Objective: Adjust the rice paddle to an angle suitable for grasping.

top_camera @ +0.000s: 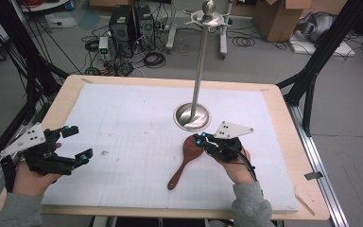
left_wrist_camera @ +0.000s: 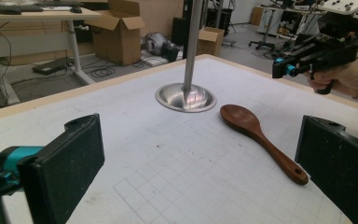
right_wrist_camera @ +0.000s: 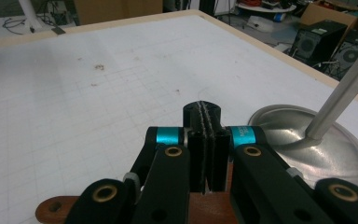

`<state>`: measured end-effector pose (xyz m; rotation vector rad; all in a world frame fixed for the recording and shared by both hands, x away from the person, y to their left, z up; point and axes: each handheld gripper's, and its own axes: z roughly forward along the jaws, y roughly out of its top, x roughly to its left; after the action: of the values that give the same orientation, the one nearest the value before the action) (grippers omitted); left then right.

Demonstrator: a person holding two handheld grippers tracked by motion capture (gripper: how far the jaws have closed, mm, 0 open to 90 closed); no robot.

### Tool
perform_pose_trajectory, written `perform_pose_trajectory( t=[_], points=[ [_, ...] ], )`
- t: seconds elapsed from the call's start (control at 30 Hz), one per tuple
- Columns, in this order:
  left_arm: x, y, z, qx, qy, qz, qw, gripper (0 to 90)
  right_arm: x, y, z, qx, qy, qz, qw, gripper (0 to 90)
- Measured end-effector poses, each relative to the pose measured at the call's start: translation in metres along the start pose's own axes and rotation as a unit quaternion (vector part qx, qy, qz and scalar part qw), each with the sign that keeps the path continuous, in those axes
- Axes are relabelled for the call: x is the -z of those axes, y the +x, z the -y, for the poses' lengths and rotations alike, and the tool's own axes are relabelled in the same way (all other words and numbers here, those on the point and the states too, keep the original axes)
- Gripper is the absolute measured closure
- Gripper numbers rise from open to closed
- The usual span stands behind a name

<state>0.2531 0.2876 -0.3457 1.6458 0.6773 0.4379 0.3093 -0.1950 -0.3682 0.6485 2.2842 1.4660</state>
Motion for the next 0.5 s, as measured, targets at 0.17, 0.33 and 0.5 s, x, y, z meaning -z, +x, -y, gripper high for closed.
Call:
perform_pose_trajectory(
  t=[0.17,0.33,0.5],
  points=[
    [0.002,-0.001,0.001,-0.001,0.002,-0.007,1.0,1.7,-0.006,-0.001,0.001,0.0,0.004,0.0,1.0,89.3],
    [0.002,0.0,0.004,0.001,0.007,-0.014,0.9999,1.7,-0.014,-0.003,0.003,-0.002,0.012,-0.002,0.9999,89.3],
    [0.004,-0.001,0.005,0.001,0.008,-0.015,0.9999,1.7,-0.026,-0.002,0.006,0.002,0.028,-0.005,0.9996,89.3]
  ],
)
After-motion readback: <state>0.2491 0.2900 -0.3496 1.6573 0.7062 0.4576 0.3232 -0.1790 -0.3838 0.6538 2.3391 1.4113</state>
